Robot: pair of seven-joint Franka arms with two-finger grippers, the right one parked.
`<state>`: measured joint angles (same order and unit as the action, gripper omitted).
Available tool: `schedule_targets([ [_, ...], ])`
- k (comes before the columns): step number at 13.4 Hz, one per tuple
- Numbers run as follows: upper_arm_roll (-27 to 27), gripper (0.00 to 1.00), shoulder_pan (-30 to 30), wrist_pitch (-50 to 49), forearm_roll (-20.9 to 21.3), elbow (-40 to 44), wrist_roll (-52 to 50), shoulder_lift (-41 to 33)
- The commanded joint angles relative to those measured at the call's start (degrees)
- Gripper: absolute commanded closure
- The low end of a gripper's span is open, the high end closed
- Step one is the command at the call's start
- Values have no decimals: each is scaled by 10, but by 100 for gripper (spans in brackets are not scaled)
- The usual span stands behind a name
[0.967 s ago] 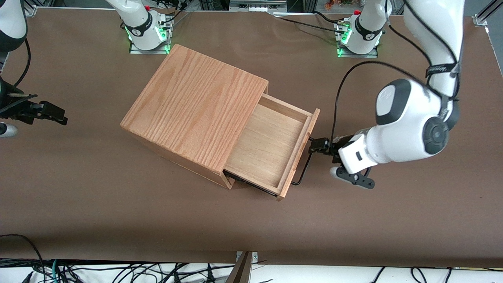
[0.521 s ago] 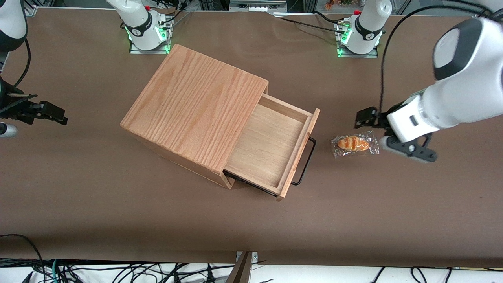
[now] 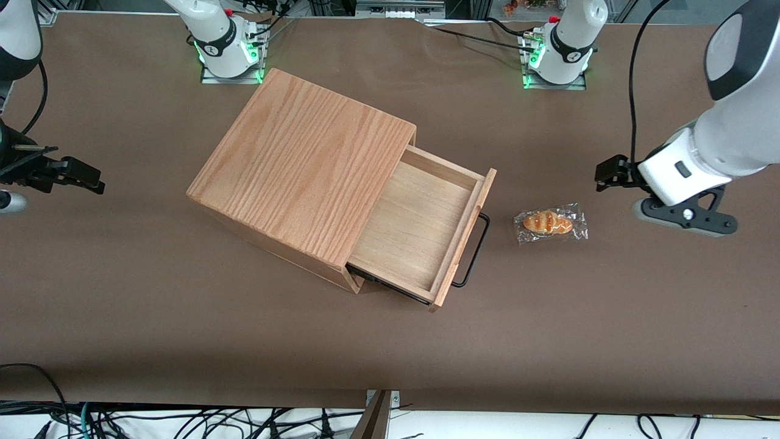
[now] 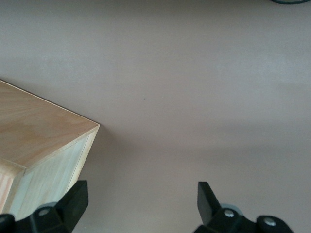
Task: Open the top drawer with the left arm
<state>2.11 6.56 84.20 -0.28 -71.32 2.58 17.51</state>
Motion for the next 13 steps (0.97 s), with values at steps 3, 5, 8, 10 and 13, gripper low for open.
schedule_targets([
  [3, 3, 0, -40, 95, 2, -201, 1, -127],
  [5, 6, 0, -59, 110, -13, -246, -5, -162],
  [8, 9, 0, -74, 152, -14, -319, -6, -206],
  [10, 16, 0, -71, 148, -10, -317, -6, -203],
  [13, 18, 0, -69, 131, -8, -291, -9, -184],
])
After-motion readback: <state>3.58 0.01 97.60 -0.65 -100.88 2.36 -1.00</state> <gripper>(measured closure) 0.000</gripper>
